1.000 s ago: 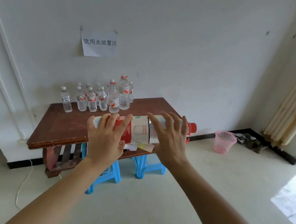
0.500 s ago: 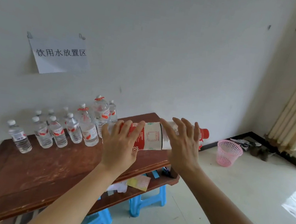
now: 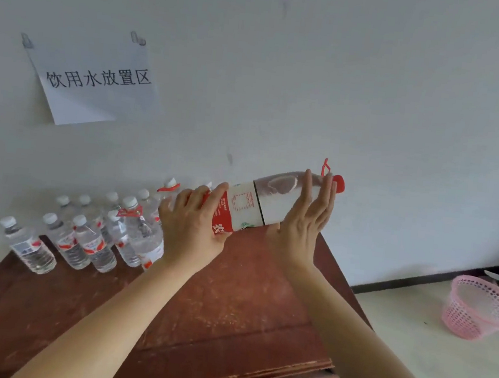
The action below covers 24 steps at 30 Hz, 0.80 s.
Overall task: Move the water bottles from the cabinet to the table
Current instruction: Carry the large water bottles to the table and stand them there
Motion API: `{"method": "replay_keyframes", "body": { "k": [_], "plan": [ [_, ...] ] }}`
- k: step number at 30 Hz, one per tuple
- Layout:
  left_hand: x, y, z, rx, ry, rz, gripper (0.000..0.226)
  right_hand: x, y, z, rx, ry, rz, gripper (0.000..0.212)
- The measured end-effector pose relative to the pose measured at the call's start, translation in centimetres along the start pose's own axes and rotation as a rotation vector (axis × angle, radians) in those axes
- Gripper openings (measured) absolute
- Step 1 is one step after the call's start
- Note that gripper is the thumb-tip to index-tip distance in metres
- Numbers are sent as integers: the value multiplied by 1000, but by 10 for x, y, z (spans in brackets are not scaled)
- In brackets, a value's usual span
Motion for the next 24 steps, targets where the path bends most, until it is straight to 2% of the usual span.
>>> {"method": "replay_keyframes", "body": {
  "k": [2, 3, 6, 7, 8, 10, 12, 15, 17, 20, 24],
  "plan": [
    [9, 15, -24, -45, 35, 77, 94, 10, -6, -33, 151, -4, -65, 116],
    [14, 22, -37, -78, 51, 107, 94, 16, -13, -52, 257, 40, -164, 113],
    [23, 48, -77, -237, 110, 213, 96, 36, -38, -93, 703, 359, -621, 123],
    [23, 57, -91, -261, 146, 239, 97, 40, -47, -103, 826, 494, -701, 119],
    [21, 66, -106, -276, 191, 244, 98, 43, -57, -110, 933, 586, -732, 108],
    [13, 83, -133, -286, 273, 220, 98, 51, -73, -120, 1030, 627, -761, 78],
    [5, 92, -158, -320, 356, 198, 96, 59, -79, -128, 1012, 625, -824, 58],
    [0, 102, -196, -415, 452, 178, 99, 60, -89, -147, 844, 503, -973, 51],
    [0, 111, -227, -504, 538, 170, 100, 56, -91, -165, 692, 424, -1005, 49],
    [-3, 109, -260, -596, 595, 158, 99, 51, -89, -181, 472, 371, -899, 45],
    [6, 100, -295, -688, 643, 195, 98, 63, -82, -204, 293, 371, -730, 22]
  ]
}}
Point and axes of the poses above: each hand's wrist, its own x-axis towards the middle knuckle, its own z-axis out of the back of the hand, y = z × x, the point moved 1 cm from there along x, towards the middle knuckle, and after that the axes turned 6 degrees about y, right-handed, at the moved point
